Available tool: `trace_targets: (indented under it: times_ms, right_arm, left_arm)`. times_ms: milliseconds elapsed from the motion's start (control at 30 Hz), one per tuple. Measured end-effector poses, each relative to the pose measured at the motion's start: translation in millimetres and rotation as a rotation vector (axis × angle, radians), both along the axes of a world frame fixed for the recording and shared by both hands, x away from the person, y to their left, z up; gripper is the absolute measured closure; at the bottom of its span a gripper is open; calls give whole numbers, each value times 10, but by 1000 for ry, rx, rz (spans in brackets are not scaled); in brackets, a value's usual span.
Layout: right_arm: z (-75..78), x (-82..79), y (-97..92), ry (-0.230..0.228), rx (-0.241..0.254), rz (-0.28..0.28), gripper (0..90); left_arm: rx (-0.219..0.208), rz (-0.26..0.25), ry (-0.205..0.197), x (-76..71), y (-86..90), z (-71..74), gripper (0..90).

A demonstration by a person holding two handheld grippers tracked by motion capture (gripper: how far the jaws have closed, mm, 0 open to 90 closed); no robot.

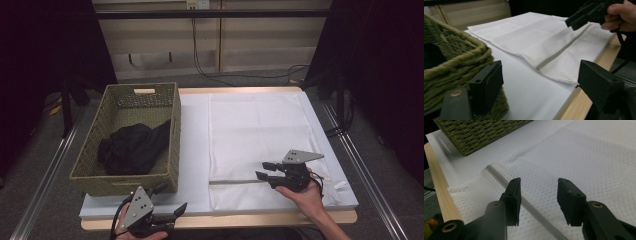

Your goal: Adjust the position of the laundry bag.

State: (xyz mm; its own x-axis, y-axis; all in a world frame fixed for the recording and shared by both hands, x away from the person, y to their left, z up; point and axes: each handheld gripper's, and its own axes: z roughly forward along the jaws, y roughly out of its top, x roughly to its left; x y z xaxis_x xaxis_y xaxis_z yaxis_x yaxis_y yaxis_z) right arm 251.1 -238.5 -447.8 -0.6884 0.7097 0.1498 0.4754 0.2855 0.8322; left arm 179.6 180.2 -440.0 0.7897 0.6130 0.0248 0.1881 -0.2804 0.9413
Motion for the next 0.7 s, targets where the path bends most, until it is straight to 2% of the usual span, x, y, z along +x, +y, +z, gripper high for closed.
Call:
trace_targets:
  times_ms: [133,267,300,400,500,533,700]
  right_arm:
    - [3,49,47,2,-6,3,552]
    - [-1,66,129,9,-24,6,548]
    - [-6,68,141,11,-28,10,549]
    - [-10,98,150,14,-13,25,583]
    - [-12,135,163,15,-11,33,582]
    - [-9,148,172,14,-12,32,584]
    - [22,239,272,8,-2,47,563]
  left_arm:
    - [2,-13,-3,-13,-20,0,200]
    - [0,-1,1,-18,-12,12,201]
    - [-16,-5,2,-9,-4,13,200]
    - [-3,6,5,6,6,11,201]
    - [4,2,5,8,10,9,188]
    - [0,-15,7,11,13,2,188]
    - [5,4,10,-5,39,10,180]
